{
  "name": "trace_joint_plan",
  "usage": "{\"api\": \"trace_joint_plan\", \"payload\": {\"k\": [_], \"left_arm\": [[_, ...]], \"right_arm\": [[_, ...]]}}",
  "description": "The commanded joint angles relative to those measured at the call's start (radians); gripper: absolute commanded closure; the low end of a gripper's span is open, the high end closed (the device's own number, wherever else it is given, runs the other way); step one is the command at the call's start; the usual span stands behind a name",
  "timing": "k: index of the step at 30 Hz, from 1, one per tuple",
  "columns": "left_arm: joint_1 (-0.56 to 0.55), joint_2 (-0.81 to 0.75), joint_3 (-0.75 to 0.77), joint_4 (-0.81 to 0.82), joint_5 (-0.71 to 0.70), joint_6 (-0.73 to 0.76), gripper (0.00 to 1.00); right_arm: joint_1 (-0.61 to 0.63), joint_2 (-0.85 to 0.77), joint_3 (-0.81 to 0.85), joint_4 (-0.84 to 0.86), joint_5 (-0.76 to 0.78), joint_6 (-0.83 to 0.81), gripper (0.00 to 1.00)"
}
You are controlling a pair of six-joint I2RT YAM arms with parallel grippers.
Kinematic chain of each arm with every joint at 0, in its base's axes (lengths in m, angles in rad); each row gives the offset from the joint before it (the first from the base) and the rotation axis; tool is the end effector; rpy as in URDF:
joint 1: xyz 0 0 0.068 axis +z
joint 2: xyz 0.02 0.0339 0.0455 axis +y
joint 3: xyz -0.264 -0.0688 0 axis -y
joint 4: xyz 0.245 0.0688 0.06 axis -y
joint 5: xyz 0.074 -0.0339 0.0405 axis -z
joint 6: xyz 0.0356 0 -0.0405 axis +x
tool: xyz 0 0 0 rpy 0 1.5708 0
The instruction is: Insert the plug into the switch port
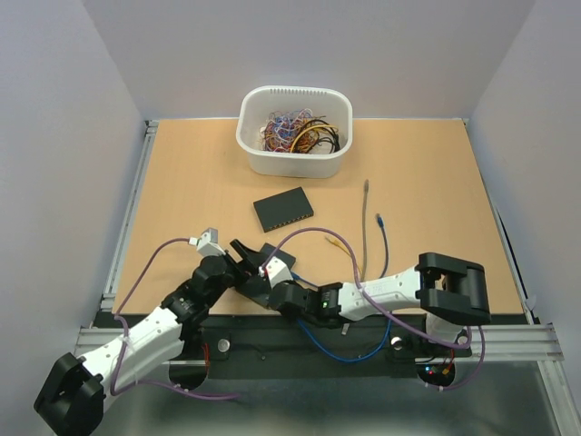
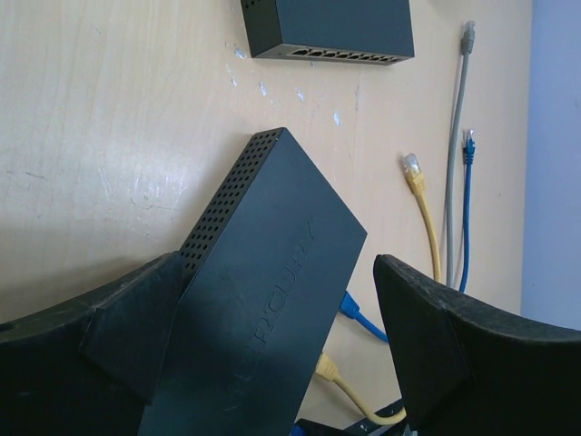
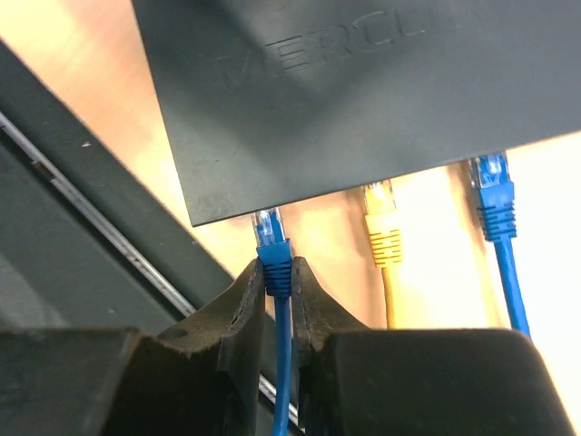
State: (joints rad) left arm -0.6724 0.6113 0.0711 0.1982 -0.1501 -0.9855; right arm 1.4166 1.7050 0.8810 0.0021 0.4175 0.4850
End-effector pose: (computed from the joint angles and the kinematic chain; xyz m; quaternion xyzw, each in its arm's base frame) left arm 0.1188 -0.0878 0.1538 -0.1697 0.7981 -0.3824 0.4336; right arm 0.0662 0.3321 0.1580 -0.3412 0.8475 0.1792 0.3649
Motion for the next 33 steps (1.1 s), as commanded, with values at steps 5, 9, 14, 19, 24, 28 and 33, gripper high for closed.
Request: {"api": "trace_joint_plan", "payload": {"k": [5, 9, 14, 19, 24, 28, 33], "left_arm": [[-0.033, 0.065, -0.094, 0.133, 0.178, -0.045, 0.04], [-0.039, 0.102, -0.097, 0.164, 0.187, -0.039, 0.04], [-0.047, 0.122, -0.106, 0.188, 0.185, -0.039, 0.04], [-0.059, 0.130, -0.117, 0.195, 0.184, -0.047, 0.05], [-0.073, 0.150, -0.119, 0.211, 0.184, -0.051, 0.04], [-0.087, 0.179, -0.122, 0.227, 0.184, -0.061, 0.04], [-0.101, 0.183, -0.136, 0.239, 0.181, -0.070, 0.04]], "right_arm": [[-0.056, -0.053, 0.007, 0.171, 0.124, -0.051, 0.99], [-0.056, -0.056, -0.016, 0.205, 0.112, -0.080, 0.99], [-0.056, -0.088, -0.069, 0.295, 0.110, -0.135, 1.00], [-0.090, -0.090, -0.076, 0.338, 0.098, -0.144, 1.00], [-0.104, -0.055, -0.047, 0.363, 0.081, -0.167, 1.00], [-0.128, -0.039, -0.030, 0.377, 0.057, -0.172, 1.00], [-0.163, -0.041, -0.027, 0.415, 0.021, -0.175, 1.00]]}}
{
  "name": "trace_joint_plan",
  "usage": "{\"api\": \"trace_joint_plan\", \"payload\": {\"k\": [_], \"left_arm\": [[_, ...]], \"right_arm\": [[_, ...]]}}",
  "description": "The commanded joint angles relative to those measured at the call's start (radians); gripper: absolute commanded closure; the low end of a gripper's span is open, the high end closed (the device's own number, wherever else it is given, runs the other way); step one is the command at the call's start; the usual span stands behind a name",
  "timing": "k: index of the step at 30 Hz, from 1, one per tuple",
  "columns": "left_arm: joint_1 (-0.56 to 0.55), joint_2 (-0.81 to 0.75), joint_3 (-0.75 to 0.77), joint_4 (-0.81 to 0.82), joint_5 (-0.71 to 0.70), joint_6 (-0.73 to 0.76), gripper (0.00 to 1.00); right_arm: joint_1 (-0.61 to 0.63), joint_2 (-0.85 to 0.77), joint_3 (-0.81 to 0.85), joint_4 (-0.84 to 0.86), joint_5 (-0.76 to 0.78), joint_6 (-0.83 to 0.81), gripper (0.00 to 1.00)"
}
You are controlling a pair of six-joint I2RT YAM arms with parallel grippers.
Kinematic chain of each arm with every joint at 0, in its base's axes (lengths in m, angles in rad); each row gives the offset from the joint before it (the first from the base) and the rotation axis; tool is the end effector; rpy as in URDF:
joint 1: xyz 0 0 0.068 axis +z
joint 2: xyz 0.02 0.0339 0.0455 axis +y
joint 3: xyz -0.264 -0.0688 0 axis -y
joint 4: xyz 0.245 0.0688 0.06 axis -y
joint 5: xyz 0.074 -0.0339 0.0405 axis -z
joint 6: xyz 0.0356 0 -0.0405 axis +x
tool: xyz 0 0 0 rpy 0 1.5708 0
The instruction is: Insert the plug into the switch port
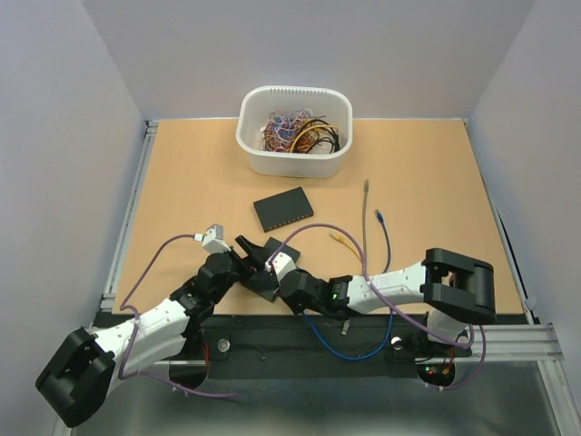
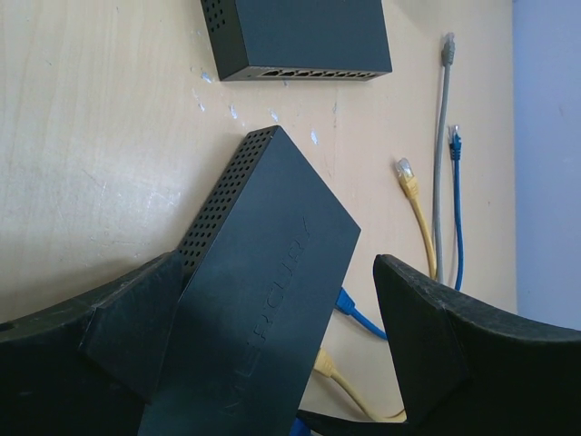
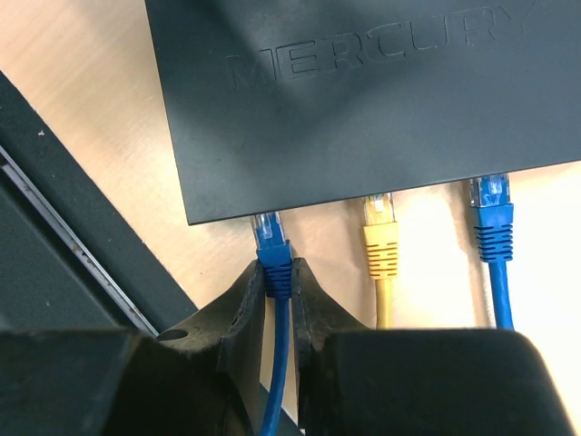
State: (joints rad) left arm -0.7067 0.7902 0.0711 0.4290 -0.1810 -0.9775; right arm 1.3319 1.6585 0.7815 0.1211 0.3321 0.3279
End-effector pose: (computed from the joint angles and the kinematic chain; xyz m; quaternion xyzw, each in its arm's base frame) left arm 0.1278 -0.1007 0.1536 -0.1613 0.7840 -0.3957 0.4503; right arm 0.0880 0.3123 0.1526 -0.3783 0.8253 0.1859 0.3758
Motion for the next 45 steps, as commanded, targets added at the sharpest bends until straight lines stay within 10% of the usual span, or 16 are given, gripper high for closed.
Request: {"api": "trace_joint_plan", "payload": {"k": [1, 31, 45], "left_arm": [[-0.068, 0.004, -0.136, 0.010, 0.210, -0.078, 0.05], [-0.178, 0.095, -0.169, 0.100, 0.189, -0.164, 0.05], [-0.154, -0.267, 0.080, -0.375, -0.096, -0.027, 0.01]], "right_arm": [[-0.089, 0.006, 0.074, 0.301, 0.094, -0.016, 0.99], [-0.142, -0.002, 0.116, 0.423, 0.110, 0.008, 1.00], [-0.149, 0.132, 0.093, 0.437, 0.116, 0.082, 1.00]]}}
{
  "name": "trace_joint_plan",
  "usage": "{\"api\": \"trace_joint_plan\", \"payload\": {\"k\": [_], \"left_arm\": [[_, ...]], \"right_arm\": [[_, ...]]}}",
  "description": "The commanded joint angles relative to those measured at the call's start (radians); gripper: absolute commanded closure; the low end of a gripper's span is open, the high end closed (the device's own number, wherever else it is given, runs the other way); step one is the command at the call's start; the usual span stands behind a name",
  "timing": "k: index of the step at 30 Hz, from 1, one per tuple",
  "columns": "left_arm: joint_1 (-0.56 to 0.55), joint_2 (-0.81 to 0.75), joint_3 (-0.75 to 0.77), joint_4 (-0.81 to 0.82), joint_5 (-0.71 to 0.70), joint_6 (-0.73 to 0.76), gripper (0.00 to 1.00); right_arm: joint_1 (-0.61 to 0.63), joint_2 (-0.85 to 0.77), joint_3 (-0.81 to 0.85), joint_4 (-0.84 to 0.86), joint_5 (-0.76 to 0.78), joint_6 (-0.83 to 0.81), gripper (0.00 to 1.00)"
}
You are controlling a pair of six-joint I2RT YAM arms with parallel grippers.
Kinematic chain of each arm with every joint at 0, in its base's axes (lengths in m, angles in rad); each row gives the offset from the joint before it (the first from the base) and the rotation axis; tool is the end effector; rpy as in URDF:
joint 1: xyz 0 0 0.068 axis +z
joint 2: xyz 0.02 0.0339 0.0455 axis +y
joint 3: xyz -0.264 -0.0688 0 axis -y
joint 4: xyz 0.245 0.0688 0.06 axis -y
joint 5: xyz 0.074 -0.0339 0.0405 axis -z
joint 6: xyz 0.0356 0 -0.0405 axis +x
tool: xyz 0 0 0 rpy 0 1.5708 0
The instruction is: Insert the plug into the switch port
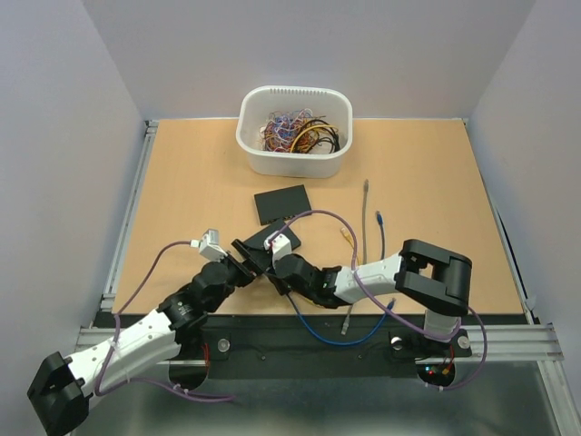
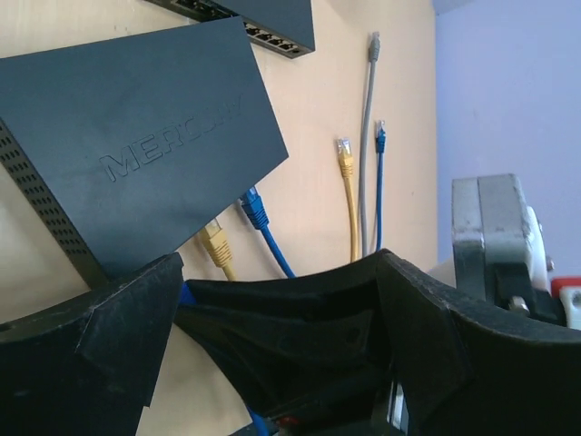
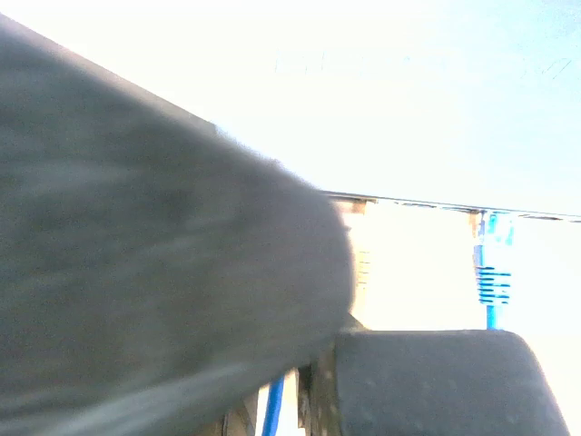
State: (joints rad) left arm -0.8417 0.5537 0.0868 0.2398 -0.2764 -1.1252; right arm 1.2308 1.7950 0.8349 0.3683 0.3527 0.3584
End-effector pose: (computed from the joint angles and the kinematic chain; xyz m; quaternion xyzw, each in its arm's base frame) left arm 0.1050 -0.1029 0.1712 -0.1944 0.7553 -0.4534 0.4314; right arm 0.1308 0.3329 0.1447 -0.2923 0.8224 0.2218 0.4348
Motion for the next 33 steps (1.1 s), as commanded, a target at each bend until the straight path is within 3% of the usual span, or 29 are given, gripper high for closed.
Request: {"api": "trace_joint_plan", "payload": {"k": [1, 4, 12, 15, 21, 29, 33], "left_arm": [[-0.004, -0.028, 0.076, -0.191, -0.015, 0.134, 0.01], [0.067, 0.015, 0.119, -0.182, -0.037, 0.205, 0.01], [0.376, 0.271, 0.209, 0.010, 0.169, 0.401, 0.01], [0.444, 0.353, 0.244, 0.071, 0.218, 0.444, 0.01], [0.510, 0.552, 0.330, 0.278, 0.263, 0.491, 0.01], [0.556, 0.851, 0.465, 0.363, 0.387, 0.481, 0.01], [0.556, 0.936, 0.439, 0.381, 0.443, 0.450, 0.01]], "right_arm": [[-0.053, -0.002, 0.024, 0.192, 0.097, 0.056, 1.00], [-0.057, 0.004, -0.002, 0.207, 0.094, 0.076, 1.00], [-0.059, 0.026, -0.016, 0.227, 0.086, 0.099, 0.99], [-0.059, 0.037, -0.017, 0.228, 0.080, 0.102, 1.00], [-0.059, 0.041, -0.046, 0.251, 0.054, 0.125, 0.99], [-0.056, -0.006, -0.129, 0.281, -0.006, 0.137, 0.99], [-0.051, -0.049, -0.163, 0.279, -0.011, 0.134, 1.00]]}}
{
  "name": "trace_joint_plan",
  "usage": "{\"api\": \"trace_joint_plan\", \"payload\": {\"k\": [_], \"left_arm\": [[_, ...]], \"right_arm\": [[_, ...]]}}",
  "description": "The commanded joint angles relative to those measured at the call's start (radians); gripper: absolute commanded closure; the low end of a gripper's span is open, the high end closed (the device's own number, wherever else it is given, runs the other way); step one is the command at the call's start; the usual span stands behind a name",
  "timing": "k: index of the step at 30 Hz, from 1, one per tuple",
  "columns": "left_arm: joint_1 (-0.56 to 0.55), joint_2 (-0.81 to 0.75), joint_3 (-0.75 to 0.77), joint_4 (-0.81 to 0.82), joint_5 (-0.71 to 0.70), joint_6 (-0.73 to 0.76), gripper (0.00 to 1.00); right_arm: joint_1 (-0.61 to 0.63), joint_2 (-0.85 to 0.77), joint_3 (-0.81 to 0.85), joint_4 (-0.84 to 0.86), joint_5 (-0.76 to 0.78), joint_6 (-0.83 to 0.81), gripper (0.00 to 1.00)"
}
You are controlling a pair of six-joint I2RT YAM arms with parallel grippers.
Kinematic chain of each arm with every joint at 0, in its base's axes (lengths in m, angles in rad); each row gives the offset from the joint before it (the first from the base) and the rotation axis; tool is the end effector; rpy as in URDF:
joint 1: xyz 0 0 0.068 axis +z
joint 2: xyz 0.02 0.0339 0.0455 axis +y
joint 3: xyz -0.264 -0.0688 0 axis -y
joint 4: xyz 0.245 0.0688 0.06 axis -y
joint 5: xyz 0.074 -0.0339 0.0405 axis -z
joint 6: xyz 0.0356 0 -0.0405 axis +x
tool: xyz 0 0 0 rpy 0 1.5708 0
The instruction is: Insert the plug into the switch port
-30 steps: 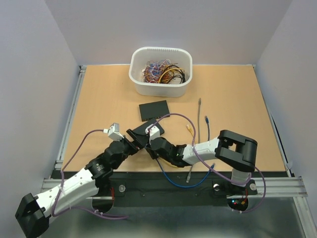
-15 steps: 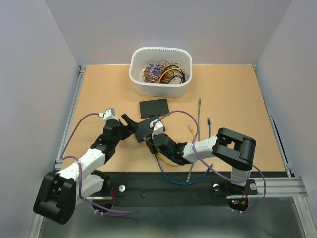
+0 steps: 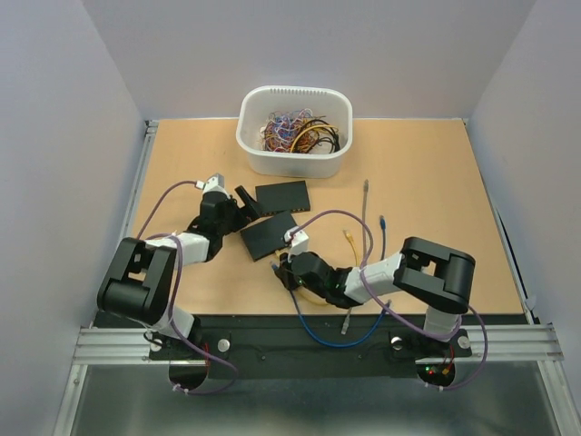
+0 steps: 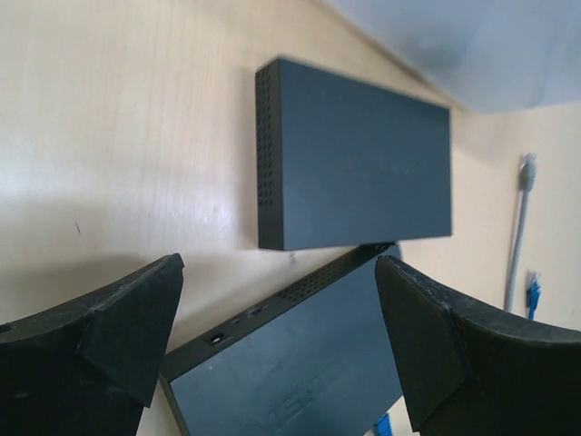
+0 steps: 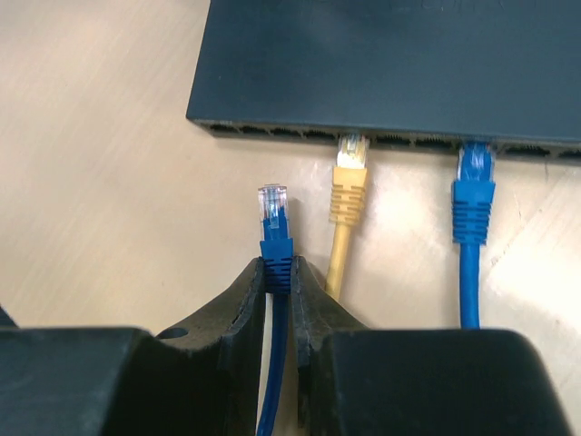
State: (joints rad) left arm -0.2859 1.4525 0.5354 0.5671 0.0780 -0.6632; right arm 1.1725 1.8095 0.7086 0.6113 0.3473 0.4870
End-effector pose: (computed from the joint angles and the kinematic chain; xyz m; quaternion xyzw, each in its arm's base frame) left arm 0.2758 -0.0840 0.1801 -0.1316 0.8085 -0.2901 0.4949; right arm 0.1437 0.3103 0.1282 -0.2001 0.8253 0.2740 0.4515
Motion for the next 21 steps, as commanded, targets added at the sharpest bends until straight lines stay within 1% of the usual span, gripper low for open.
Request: {"api": "trace_joint_plan", "payload": {"k": [1, 5, 9, 11, 15, 21], "left_arm": [[-0.001, 0.043, -0.020, 0.060, 0.098, -0.021, 0.01], [-0.004, 0.020, -0.075, 0.068, 0.126, -0.029, 0.02], [-0.013, -0.015, -0.158, 0.060, 0.152, -0.047, 0.02], [-0.025, -0.046, -0.199, 0.062, 0.157, -0.068, 0.02], [-0.032, -0.107, -0.245, 0.051, 0.183, -0.095, 0.02], [-0.032, -0.208, -0.285, -0.007, 0.155, -0.093, 0.02]], "right_arm": [[0.009, -0.078, -0.044, 0.036, -0.007, 0.005, 1.00], [0.022, -0.140, -0.067, 0.013, -0.004, 0.001, 1.00], [0.065, -0.202, -0.060, -0.086, 0.062, -0.031, 1.00], [0.088, -0.208, -0.046, -0.126, 0.091, -0.033, 1.00], [0.104, -0.213, -0.063, -0.140, 0.108, -0.008, 1.00], [0.108, -0.191, -0.092, -0.142, 0.142, 0.018, 1.00]]}}
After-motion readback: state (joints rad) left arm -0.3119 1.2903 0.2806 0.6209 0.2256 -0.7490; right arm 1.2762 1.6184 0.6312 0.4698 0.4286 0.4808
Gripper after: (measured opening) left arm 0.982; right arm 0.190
